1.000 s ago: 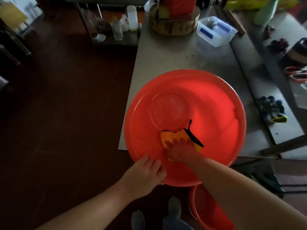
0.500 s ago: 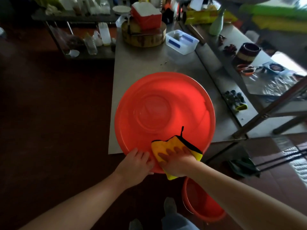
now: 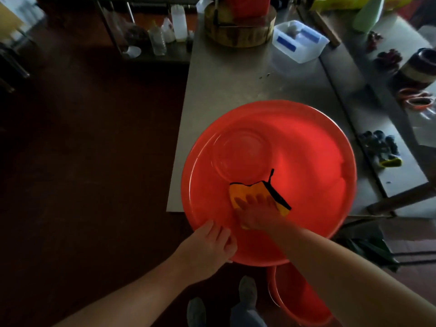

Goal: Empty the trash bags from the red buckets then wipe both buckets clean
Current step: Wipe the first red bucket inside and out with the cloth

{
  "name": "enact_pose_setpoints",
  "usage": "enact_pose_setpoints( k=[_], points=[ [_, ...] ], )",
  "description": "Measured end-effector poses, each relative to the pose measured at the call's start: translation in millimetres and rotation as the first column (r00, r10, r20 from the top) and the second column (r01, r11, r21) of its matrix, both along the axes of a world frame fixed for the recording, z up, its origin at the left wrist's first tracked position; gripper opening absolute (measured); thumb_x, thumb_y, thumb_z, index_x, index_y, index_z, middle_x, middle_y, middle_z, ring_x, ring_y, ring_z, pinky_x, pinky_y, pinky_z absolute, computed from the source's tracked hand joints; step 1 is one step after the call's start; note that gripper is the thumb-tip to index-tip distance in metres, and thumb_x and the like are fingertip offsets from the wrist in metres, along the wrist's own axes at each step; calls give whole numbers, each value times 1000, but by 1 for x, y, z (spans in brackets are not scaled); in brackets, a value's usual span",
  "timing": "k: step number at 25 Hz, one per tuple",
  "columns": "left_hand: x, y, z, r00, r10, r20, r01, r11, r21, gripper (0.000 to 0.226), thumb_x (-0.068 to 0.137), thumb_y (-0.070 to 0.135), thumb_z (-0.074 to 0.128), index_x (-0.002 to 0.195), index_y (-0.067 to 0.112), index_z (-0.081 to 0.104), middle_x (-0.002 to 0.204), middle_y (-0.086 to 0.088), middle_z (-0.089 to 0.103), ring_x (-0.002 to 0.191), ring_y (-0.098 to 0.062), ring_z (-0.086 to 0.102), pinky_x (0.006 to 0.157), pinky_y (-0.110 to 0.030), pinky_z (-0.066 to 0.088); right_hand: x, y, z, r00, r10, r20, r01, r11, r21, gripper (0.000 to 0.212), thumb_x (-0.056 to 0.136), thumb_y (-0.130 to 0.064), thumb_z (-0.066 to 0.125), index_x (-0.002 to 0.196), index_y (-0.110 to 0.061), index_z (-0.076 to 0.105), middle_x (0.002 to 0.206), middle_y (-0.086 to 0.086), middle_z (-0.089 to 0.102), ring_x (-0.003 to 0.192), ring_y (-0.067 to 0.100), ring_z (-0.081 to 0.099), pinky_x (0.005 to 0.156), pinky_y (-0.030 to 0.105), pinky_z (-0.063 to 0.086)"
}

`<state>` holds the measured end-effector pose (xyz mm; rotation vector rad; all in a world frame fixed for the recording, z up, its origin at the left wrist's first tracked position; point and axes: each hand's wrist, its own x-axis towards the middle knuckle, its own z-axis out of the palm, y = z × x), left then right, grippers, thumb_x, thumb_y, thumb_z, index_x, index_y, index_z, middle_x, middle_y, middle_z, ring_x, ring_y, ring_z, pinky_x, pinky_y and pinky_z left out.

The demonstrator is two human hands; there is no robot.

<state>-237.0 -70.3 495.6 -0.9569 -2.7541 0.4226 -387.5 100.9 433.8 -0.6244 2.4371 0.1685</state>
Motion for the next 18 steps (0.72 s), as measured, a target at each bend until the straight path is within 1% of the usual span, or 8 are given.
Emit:
enact_pose_setpoints(
  k=[2,5,7,11,14,16,17,18],
  points=[
    [0,2,-1,1000,13,9,-13,1000,4,43,98,51,50,117,15,59,108,-12,66,95,-30,65,91,-44,53,-20,-6,-11,1000,15,9,-16,999,41,61,102,-59,25,158,-37,17,166,7,16,150,40,15,118,62,10],
    [-1,8,1,1000,29,-6,-29,999,17,38,96,45,48,113,14,61,103,-12,66,90,-30,64,89,-43,53,-35,-12,-14,995,-20,95,11,996,94,64,100,-64,20,159,-41,11,169,4,6,153,37,6,119,60,3],
    [-4,11,6,999,33,-1,-33,999,18,36,96,45,49,111,14,62,100,-11,65,86,-30,63,86,-42,52,-34,-11,-6,993,-17,114,6,995,100,64,101,-64,19,159,-40,10,169,5,5,153,37,7,120,61,4],
    [-9,11,20,999,22,47,-21,1000,-20,40,92,50,55,109,15,63,96,-9,64,81,-28,62,79,-41,52,-6,-2,31,992,84,95,-95,988,120,61,102,-59,22,159,-39,14,168,7,11,151,40,14,118,63,10],
    [-11,3,28,991,28,129,-19,997,-69,41,93,54,55,109,17,64,98,-10,66,82,-29,64,80,-43,52,24,8,59,980,169,102,-181,976,124,61,102,-57,21,159,-40,10,168,5,10,151,39,15,117,63,12],
    [-13,-5,34,986,10,169,7,995,-100,41,92,54,57,107,17,66,98,-10,66,82,-30,64,80,-43,52,45,17,75,974,195,117,-209,969,130,60,101,-60,17,158,-43,6,169,-2,4,153,37,10,116,62,9],
    [-14,-9,36,985,-9,172,28,994,-109,39,91,54,58,106,18,67,97,-10,66,80,-29,64,79,-42,52,54,21,82,968,214,129,-232,962,143,61,100,-64,16,157,-46,5,169,-7,1,153,36,7,117,62,9],
    [-16,-13,38,985,-32,170,53,992,-117,38,90,54,60,104,19,67,95,-9,66,78,-29,63,78,-41,51,62,26,86,971,192,141,-212,966,149,67,95,-73,15,156,-49,4,169,-10,-1,154,34,5,117,61,8]
  ],
)
